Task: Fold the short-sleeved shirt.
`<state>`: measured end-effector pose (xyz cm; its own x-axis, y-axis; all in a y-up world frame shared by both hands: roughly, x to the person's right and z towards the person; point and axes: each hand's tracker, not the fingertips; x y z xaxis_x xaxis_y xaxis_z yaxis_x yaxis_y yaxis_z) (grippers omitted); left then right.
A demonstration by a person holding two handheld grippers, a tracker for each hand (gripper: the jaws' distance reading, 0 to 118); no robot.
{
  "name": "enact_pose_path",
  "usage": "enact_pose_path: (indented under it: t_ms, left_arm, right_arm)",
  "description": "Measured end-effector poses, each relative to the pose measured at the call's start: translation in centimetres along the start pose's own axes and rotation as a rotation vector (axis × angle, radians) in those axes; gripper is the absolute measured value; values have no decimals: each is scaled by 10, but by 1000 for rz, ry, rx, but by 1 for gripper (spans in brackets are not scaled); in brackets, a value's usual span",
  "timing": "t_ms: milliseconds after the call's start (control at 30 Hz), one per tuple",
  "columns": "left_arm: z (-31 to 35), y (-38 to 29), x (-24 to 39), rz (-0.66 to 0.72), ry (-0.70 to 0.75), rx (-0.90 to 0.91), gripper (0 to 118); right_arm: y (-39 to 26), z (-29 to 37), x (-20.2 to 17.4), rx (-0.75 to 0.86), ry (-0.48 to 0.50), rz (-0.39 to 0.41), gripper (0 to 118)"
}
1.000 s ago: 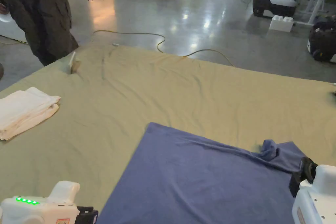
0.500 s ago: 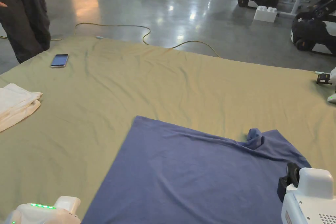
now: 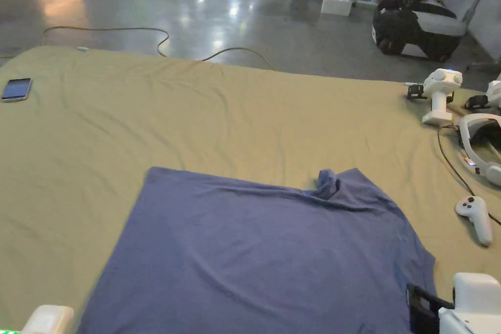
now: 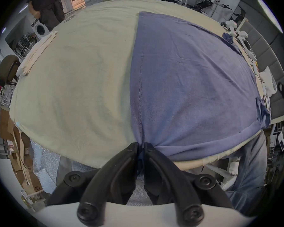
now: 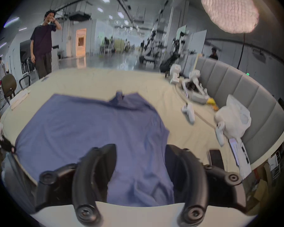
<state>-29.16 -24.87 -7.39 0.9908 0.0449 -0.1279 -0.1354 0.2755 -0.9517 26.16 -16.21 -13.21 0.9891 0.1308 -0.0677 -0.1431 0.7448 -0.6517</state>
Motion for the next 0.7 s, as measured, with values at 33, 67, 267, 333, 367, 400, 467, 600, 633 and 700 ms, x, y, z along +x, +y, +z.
enact_pose_path:
  t_ms: [33,67,267,333,367,400,467,600,633,700]
  left_arm:
    - [0,0,0,3,1,3,9]
    - [0,0,0,8,-2,4,9]
    - [-1,-1,-1,21,-4,6,9]
    - [-2,-1,-2,25,-6,6,9]
    - [-3,0,-2,26,-6,5,9]
    - [-3,-1,-3,26,-7,5,9]
    - [-3,-1,-3,29,-11,3,9]
    - [-2,-1,-3,41,-17,6,9]
    - [-2,-1,-3,40,-16,8,9]
    - [-2,-2,-2,34,-14,11,9]
  right_arm:
    - [-8,0,7,-66,-4,11,67]
    - [-17,-1,10,-130,-7,11,67]
    - [-73,-11,31,-345,-5,-69,67]
    - [-88,-23,32,-397,-22,-52,65]
    - [-95,-30,33,-418,-4,-56,64]
    - [-100,-36,33,-447,7,-70,60]
    - [-108,-45,30,-483,58,-82,56]
    - [-103,-39,25,-439,97,-67,25]
    - [-101,-40,23,-443,90,-71,11]
    - [-99,-36,17,-448,63,-12,10]
